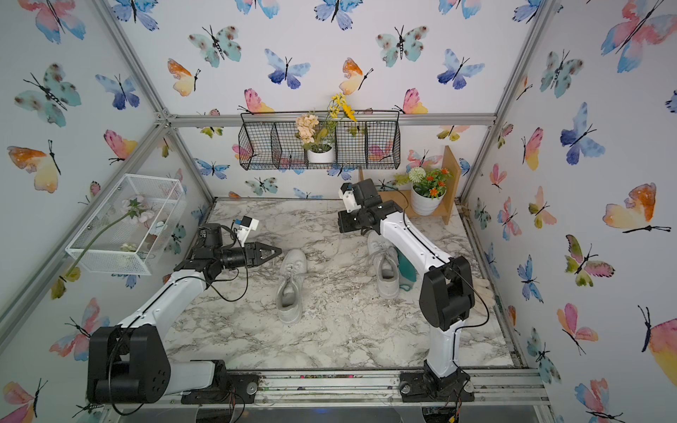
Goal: Tie the shoes
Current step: Cross the shoelace with the shoelace.
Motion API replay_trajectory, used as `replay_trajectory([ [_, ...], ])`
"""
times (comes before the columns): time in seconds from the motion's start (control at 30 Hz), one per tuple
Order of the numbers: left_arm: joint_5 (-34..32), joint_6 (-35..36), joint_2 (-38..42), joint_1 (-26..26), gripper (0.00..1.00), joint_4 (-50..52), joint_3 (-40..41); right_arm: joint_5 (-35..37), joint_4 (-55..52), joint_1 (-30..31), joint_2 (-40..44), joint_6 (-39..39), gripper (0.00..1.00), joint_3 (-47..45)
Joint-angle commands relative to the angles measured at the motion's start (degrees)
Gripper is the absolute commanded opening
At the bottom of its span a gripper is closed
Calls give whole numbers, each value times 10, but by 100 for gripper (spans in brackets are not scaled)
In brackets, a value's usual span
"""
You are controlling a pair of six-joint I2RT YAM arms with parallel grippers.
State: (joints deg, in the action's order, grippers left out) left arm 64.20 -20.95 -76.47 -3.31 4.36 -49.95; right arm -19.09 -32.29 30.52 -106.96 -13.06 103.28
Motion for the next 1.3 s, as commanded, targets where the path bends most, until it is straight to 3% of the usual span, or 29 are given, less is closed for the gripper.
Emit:
replay_trajectory([
  [0.0,-13,32,-5,-17,34,7,-13,-96,3,10,1,-25,2,31],
  [0.23,-24,39,-11,-28,34,0,-15,-132,6,34,0,-54,2,118],
  [0.6,-41,45,-25,-51,34,-13,-23,-150,32,61,-20,-86,2,175],
  [1.27,-52,52,-65,-81,38,-90,-46,-169,65,87,-33,-116,2,192],
])
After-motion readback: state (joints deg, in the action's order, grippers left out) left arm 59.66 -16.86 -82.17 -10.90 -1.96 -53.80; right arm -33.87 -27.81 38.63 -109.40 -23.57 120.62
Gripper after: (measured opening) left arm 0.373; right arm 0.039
